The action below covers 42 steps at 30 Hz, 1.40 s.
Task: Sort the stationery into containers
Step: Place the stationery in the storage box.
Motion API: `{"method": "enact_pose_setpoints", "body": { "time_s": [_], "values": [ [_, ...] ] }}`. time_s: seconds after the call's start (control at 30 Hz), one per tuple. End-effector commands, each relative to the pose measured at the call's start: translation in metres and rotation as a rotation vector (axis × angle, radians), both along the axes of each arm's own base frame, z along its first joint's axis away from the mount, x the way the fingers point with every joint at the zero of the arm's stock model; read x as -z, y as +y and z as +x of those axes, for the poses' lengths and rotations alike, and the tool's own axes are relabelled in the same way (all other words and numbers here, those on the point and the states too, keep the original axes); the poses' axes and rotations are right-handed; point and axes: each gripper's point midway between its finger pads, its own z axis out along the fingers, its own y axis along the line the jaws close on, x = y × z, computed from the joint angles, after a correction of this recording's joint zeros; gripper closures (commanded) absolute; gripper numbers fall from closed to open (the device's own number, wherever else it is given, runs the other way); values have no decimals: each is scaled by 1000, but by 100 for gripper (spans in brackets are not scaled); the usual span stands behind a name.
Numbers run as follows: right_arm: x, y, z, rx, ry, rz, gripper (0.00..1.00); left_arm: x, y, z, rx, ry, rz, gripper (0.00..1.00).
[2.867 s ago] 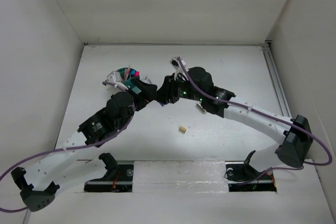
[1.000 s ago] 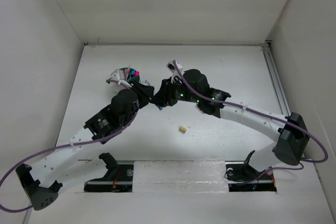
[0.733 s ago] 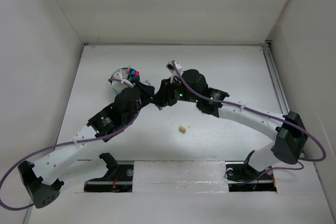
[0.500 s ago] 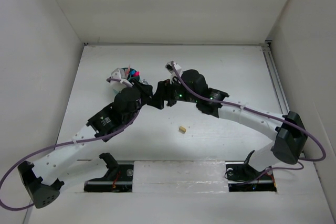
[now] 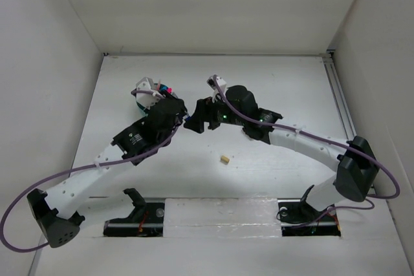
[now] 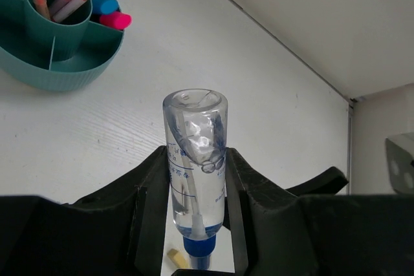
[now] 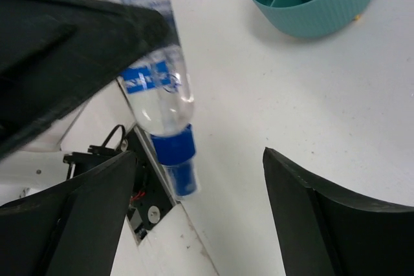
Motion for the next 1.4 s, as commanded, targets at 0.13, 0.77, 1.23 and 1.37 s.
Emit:
{"method": "enact_pose_setpoints", "body": {
  "time_s": [0.13,0.77,1.23,1.37],
  "values": [
    [-14,0,-2,-32,-91,61,19,-40,7,0,-57,-52,-92,100],
    [-19,-25,-14,-17,-322,189,28,-57,13,-5,-88,-22,-106,100],
    [-20,-54,-11,95,-325,131,29,-73,46,66,-294,-70,231,100],
    [-21,-75,-15,149,-303,123,32,-81,87,83,-315,-129,219,100]
  ]
}}
